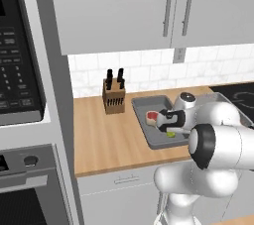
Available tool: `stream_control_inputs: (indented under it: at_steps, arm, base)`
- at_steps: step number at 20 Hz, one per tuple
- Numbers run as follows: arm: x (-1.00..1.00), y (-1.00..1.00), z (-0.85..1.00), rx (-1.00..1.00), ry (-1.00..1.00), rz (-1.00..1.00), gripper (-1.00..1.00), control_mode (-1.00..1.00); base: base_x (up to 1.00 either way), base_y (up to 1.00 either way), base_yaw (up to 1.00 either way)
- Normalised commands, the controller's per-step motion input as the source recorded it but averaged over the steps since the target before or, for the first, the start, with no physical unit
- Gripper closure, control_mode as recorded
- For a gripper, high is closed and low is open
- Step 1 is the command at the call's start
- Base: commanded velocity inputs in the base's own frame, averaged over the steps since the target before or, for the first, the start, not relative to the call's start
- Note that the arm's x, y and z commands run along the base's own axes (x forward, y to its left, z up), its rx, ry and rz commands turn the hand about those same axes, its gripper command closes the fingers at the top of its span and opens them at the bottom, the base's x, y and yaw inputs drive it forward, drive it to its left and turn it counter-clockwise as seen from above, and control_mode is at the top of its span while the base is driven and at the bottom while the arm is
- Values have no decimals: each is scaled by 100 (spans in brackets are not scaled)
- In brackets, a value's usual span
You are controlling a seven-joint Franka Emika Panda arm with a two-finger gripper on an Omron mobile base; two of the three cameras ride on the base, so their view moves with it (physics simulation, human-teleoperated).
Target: Place one lemon wedge and one steak in each tupperware on the nearby counter, to pack two identical lunches.
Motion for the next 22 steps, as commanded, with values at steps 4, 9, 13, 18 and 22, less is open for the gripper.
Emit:
stream_control_inputs:
  at_steps: [4,9,13,18,22]
  arm:
    - [-6,0,29,0,-4,0,-100,-100]
    - [-47,0,86,0,-13,0,-100,-100]
    - [-98,0,81,-1,-1,0,-100,-100]
    - [-100,14,65,-7,12,0,-100,-100]
    - [-100,23,34,-2,10,-1,-100,-100]
  base:
    - [0,0,0]
    - [0,0,0]
    - [0,0,0]
    - [0,0,0]
    - [0,0,0]
